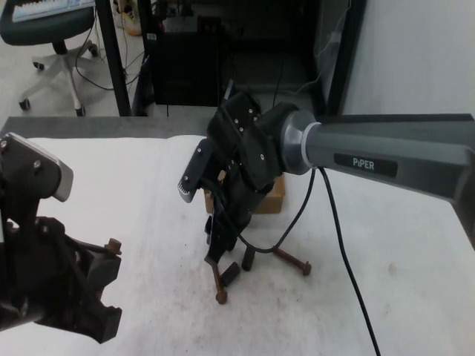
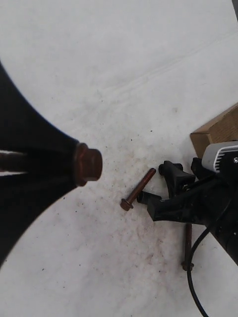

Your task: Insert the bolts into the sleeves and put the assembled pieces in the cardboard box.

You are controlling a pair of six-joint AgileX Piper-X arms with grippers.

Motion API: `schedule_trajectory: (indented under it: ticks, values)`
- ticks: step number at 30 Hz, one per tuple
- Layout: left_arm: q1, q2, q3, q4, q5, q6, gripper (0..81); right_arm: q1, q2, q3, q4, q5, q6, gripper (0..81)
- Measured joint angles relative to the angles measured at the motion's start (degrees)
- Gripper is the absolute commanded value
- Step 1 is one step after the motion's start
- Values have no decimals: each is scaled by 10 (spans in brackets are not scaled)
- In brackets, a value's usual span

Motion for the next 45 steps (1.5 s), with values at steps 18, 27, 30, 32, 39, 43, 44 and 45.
schedule_trajectory:
  ticks: [18,27,30,32,39,43,44,45]
  values:
    - [0,0,0,0,1,0,1,2,30,-8,10,18,5,9]
    - [0,0,0,0,1,0,1,2,-13,-11,33,51,-52,8]
    - [0,0,0,0,1,0,1,2,-43,-11,57,51,-95,8]
    - [0,0,0,0,1,0,1,2,-70,-11,88,52,-143,8]
    - [0,0,0,0,1,0,1,1,-98,-12,193,91,-267,8]
    - [0,0,0,0,1,0,1,0,-98,14,211,98,-330,8]
    - [0,0,0,0,1,0,1,0,-98,22,206,98,-338,8]
    - [0,0,0,0,1,0,1,0,-98,31,197,98,-346,8]
